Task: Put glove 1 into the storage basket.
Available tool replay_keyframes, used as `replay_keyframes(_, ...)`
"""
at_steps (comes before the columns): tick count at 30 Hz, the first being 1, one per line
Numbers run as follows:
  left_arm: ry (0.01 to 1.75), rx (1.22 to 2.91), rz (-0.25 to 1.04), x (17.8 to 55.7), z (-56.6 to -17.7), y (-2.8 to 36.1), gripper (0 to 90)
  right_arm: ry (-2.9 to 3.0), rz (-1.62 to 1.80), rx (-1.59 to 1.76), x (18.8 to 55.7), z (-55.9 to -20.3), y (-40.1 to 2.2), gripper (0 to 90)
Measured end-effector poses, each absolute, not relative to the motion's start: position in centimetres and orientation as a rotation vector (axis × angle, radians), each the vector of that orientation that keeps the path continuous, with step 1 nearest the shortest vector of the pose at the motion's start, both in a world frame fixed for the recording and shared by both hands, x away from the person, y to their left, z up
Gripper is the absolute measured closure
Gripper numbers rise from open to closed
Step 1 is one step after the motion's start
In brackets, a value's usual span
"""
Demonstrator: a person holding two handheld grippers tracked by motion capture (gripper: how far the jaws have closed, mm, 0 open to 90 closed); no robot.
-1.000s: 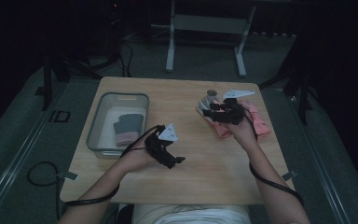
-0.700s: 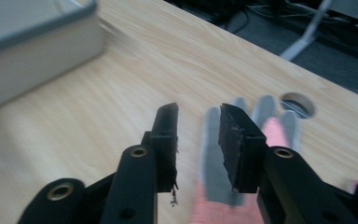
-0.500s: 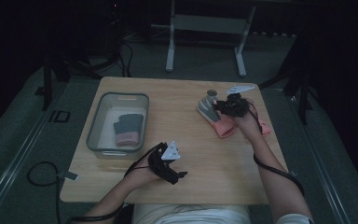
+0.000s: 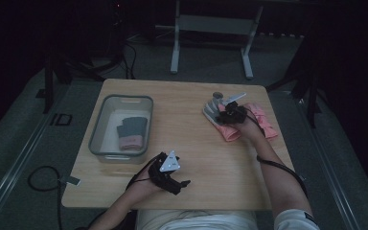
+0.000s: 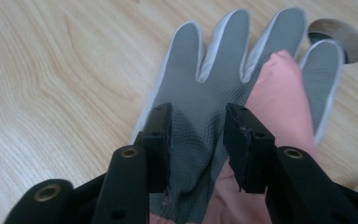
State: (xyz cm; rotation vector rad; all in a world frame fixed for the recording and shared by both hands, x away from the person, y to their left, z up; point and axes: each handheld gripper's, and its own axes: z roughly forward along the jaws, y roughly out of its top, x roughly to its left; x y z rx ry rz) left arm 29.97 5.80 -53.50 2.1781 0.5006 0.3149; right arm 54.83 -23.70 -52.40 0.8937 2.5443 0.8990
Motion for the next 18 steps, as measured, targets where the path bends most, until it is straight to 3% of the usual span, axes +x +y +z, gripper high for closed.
replay_keyframes(3, 0.503, 2.183, 0.322, 29.9, -53.7, 5.7, 8.1, 2.552, 0.903, 0.886, 54.7, -52.9, -23.7, 64.4)
replay_keyframes(7, 0.503, 2.185, 0.332, 29.9, -54.0, 5.5, 8.1, 2.537, 0.852, 0.931, 54.3, -53.3, -23.2, 84.2)
replay_keyframes(13, 0.520, 2.165, 0.333, 29.8, -54.0, 5.6, 8.1, 2.408, 0.872, 1.090, 53.4, -52.5, -22.9, 88.7)
replay_keyframes(18, 0.526, 2.170, 0.331, 29.9, -54.3, 5.8, 8.1, 2.282, 0.895, 1.149, 51.2, -49.6, -22.3, 88.8)
